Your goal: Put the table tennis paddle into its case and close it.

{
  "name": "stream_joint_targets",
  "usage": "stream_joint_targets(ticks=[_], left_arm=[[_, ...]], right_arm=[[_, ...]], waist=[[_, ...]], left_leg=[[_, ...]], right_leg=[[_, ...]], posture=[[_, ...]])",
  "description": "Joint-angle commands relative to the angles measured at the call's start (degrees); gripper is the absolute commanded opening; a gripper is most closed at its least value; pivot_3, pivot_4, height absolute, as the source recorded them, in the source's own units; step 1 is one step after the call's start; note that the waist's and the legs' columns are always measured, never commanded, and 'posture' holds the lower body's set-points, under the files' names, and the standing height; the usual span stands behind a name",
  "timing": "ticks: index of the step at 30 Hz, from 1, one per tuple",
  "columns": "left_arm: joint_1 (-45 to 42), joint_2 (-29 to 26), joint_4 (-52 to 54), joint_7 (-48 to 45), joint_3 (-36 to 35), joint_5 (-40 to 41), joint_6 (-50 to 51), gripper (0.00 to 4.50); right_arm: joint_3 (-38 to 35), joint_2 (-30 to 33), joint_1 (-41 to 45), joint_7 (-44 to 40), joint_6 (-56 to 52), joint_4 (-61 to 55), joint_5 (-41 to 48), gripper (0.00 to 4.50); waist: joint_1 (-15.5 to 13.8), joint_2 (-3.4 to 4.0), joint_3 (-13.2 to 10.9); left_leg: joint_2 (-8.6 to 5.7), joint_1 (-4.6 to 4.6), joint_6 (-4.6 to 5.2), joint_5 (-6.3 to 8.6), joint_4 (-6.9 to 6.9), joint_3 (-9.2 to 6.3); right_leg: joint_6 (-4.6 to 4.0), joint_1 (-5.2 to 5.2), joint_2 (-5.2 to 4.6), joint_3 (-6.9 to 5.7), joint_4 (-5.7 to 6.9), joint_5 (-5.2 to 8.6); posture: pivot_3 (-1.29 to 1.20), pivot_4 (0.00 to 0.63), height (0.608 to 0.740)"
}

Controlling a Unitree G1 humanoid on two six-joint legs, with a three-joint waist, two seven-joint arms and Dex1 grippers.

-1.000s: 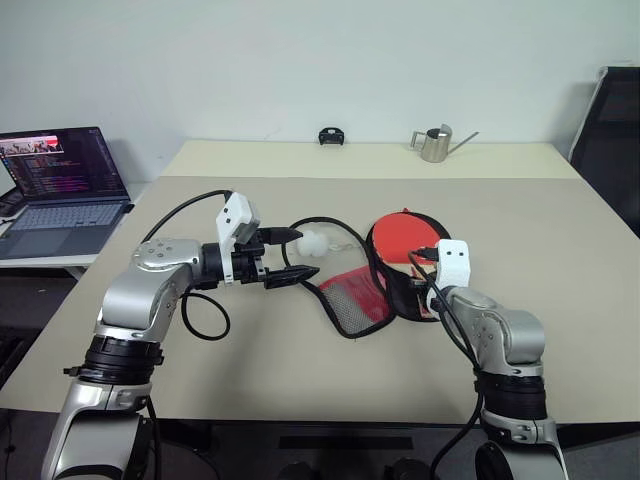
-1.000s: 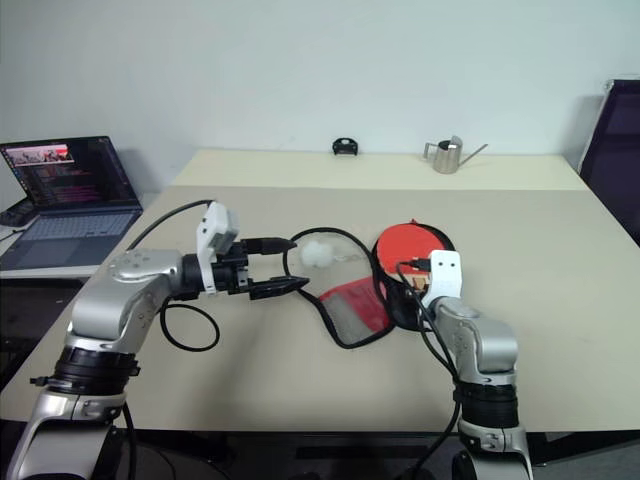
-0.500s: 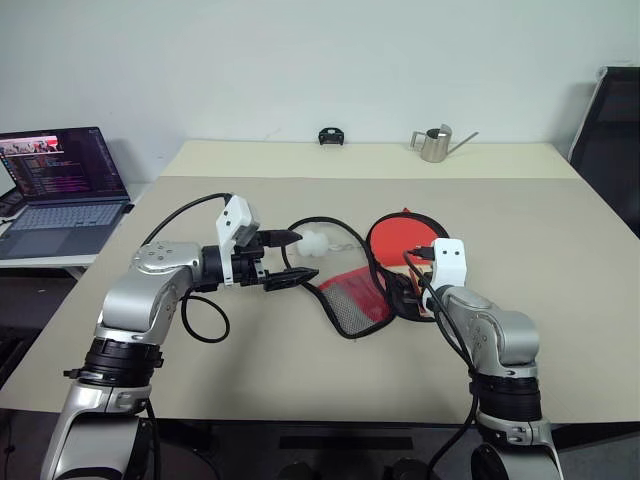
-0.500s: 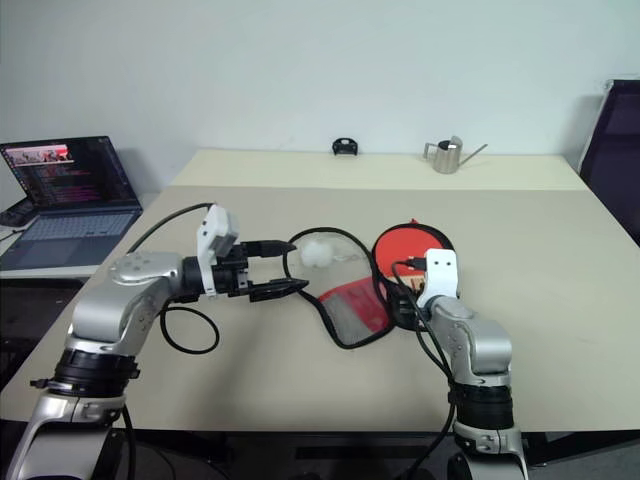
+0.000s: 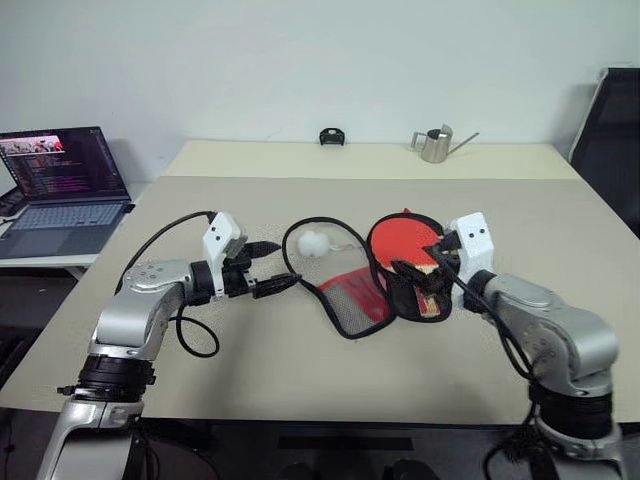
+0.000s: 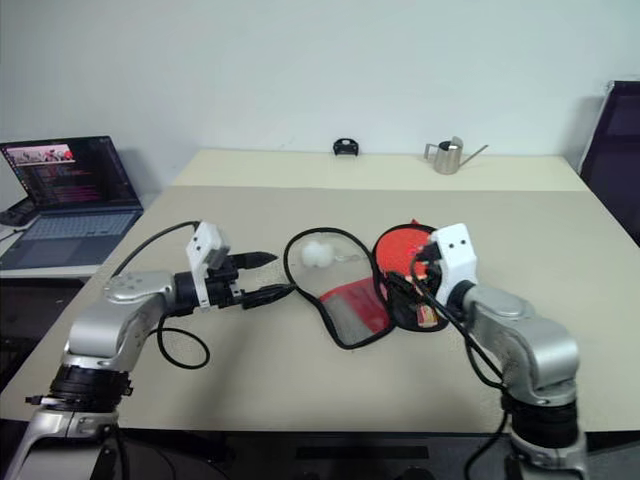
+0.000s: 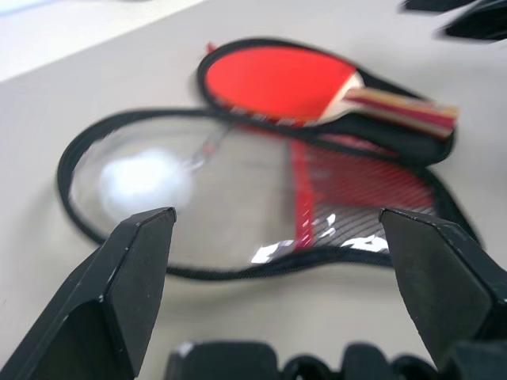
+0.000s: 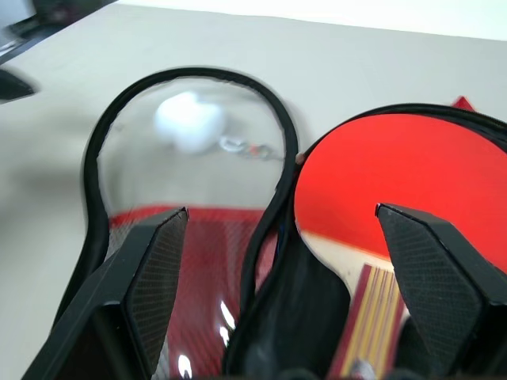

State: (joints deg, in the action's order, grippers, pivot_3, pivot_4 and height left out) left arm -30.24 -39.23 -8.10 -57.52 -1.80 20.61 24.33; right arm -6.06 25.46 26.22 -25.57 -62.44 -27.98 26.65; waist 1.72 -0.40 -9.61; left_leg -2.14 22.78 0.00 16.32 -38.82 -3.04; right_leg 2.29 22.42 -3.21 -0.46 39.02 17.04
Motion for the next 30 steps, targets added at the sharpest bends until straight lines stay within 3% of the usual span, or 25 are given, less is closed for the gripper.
stream_joint_targets(ticks=[1, 6, 12, 30], left_arm=[[0.16, -0.58, -2.55, 2.35, -1.74, -2.00, -2.48, 4.50], [1.10, 0.10, -5.57, 3.41, -0.64, -4.19, -4.24, 4.50], [-1.45, 1.95, -13.17, 2.70, 0.50, -6.12, -6.77, 4.50], [-10.03, 11.28, -27.98, -0.04, 5.23, -10.93, -14.41, 4.50]], right_arm=[[-3.55, 5.40, 0.03, -7.16, 4.72, 0.99, 2.82, 4.13], [-6.99, 13.03, 0.80, -16.57, 3.73, 2.84, 9.99, 4.13], [-6.51, 19.10, -0.01, -23.43, 7.36, 3.77, 11.96, 4.13], [-4.29, 20.65, -0.72, -26.74, 18.86, 12.71, 8.06, 4.13]], waist=[[-0.04, -0.01, -0.01], [-0.07, -0.04, -0.02], [-0.14, -0.10, -0.04], [-0.26, -0.17, -0.08]], left_leg=[[0.00, -0.01, 0.00, 0.00, 0.00, 0.00], [0.01, -0.02, 0.01, 0.01, -0.01, -0.01], [0.04, -0.02, 0.01, 0.00, -0.02, -0.03], [-0.02, 0.02, -0.01, 0.00, -0.06, -0.03]], right_leg=[[0.00, -0.03, 0.00, 0.00, 0.00, 0.00], [0.00, -0.07, -0.07, -0.01, -0.03, 0.00], [0.00, -0.09, -0.11, -0.06, -0.03, 0.00], [0.00, -0.10, -0.18, -0.10, -0.03, 0.00]], posture=[[0.00, 0.150, 0.740], [0.00, 0.150, 0.740], [0.00, 0.150, 0.740], [0.00, 0.150, 0.740]])
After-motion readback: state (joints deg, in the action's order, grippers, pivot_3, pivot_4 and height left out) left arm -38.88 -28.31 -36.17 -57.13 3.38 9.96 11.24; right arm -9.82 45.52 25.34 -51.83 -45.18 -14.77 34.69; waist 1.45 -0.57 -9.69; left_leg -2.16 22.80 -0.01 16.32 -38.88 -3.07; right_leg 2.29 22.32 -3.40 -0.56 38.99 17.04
